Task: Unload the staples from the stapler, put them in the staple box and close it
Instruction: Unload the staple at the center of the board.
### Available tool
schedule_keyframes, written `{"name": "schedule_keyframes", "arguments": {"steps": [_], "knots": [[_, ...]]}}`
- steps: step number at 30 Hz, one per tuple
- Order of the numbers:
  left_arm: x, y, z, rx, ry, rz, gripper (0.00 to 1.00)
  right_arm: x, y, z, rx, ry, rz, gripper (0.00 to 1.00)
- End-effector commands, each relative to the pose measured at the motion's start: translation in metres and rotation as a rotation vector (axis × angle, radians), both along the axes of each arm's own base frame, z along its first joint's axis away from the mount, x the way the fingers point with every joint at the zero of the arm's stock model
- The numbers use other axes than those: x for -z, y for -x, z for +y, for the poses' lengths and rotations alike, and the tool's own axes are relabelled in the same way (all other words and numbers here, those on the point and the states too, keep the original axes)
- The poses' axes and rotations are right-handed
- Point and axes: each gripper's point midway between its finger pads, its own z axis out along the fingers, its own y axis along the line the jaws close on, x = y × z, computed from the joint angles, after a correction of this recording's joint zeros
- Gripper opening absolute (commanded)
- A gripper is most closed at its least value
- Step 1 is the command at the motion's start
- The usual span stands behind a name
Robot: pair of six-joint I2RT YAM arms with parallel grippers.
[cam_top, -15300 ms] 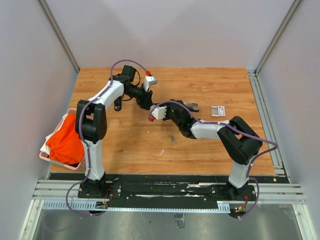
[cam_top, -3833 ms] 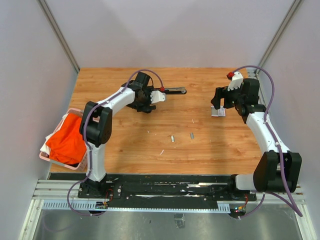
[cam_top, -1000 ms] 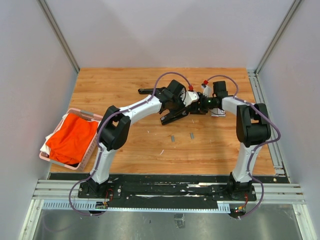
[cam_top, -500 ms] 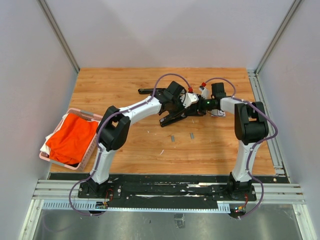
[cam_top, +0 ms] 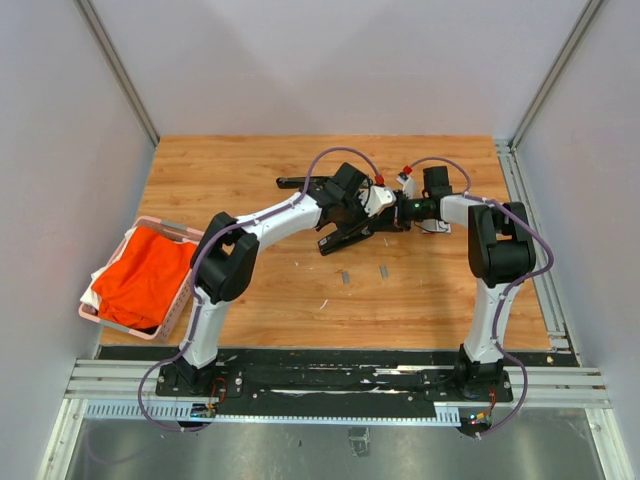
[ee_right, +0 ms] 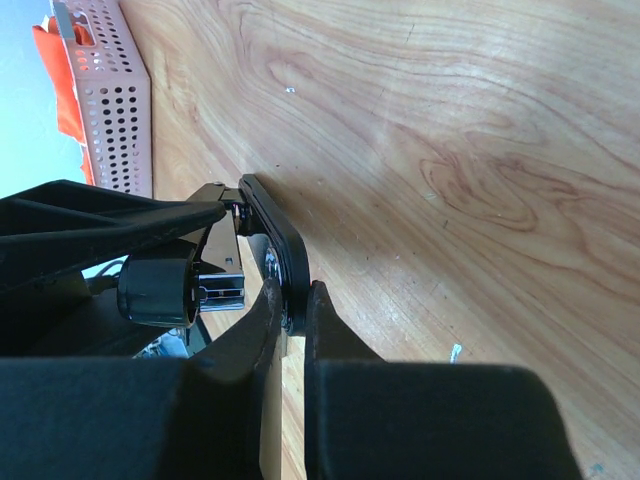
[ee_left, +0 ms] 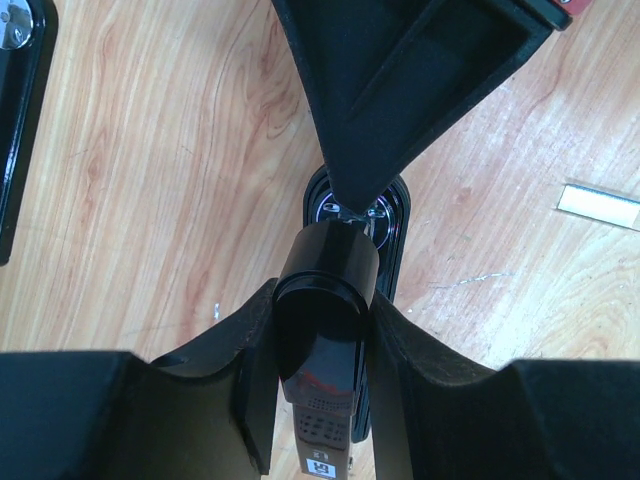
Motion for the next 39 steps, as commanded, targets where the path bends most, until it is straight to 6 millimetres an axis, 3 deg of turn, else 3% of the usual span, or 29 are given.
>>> {"name": "schedule_keyframes", "arguments": {"steps": [1, 19, 25, 31, 35, 39], "knots": [[-0.072, -0.005, -0.019, 0.013, 0.155, -0.112, 0.02, 0.033, -0.002, -0.018, 0.039, 0.109, 0.036, 0.00], [-0.087, -0.003, -0.013, -0.020, 0.187, -0.132, 0.00, 0.053, -0.002, -0.040, 0.083, 0.194, 0.068, 0.00], [-0.080, -0.001, -0.012, -0.019, 0.181, -0.124, 0.00, 0.044, -0.006, -0.036, 0.075, 0.156, 0.064, 0.01], [-0.062, -0.001, -0.006, -0.018, 0.149, -0.130, 0.00, 0.015, -0.013, -0.030, 0.067, 0.105, 0.015, 0.27], [-0.057, 0.000, -0.006, -0.008, 0.135, -0.139, 0.00, -0.001, -0.016, -0.025, 0.059, 0.063, -0.012, 0.31], [-0.057, 0.002, -0.008, 0.004, 0.131, -0.140, 0.00, -0.005, -0.016, -0.024, 0.059, 0.045, -0.009, 0.34]]}}
